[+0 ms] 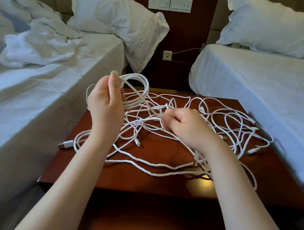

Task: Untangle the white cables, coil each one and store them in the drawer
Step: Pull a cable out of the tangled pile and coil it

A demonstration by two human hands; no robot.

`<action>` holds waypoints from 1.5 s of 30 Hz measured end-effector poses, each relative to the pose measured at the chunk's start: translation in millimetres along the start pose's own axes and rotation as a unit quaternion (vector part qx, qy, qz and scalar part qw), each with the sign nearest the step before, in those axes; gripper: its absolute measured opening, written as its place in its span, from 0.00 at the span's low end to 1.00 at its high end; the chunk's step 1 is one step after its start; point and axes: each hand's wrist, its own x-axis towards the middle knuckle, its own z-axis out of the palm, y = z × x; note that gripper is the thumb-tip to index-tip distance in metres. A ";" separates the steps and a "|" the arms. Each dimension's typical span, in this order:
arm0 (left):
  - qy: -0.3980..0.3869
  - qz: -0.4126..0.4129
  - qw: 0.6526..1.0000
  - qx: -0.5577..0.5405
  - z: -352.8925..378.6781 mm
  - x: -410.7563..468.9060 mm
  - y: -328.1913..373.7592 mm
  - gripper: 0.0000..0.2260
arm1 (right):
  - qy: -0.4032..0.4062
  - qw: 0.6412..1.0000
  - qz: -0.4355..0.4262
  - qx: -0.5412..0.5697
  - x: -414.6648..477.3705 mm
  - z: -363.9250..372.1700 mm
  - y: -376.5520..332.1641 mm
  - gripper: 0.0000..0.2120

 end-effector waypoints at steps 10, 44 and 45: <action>-0.050 0.015 0.999 0.014 5.6 -5.6 1.1 0.19 | -0.081 0.995 0.000 -0.056 2.8 10.8 -2.1 0.18; -0.485 -0.063 0.865 0.112 20.1 -28.3 23.6 0.13 | 0.226 0.965 -0.127 -0.035 -3.4 -24.8 16.0 0.11; -0.461 -0.064 0.878 0.110 21.6 -28.3 19.9 0.13 | 0.226 0.965 -0.127 -0.029 -3.6 -25.0 14.8 0.11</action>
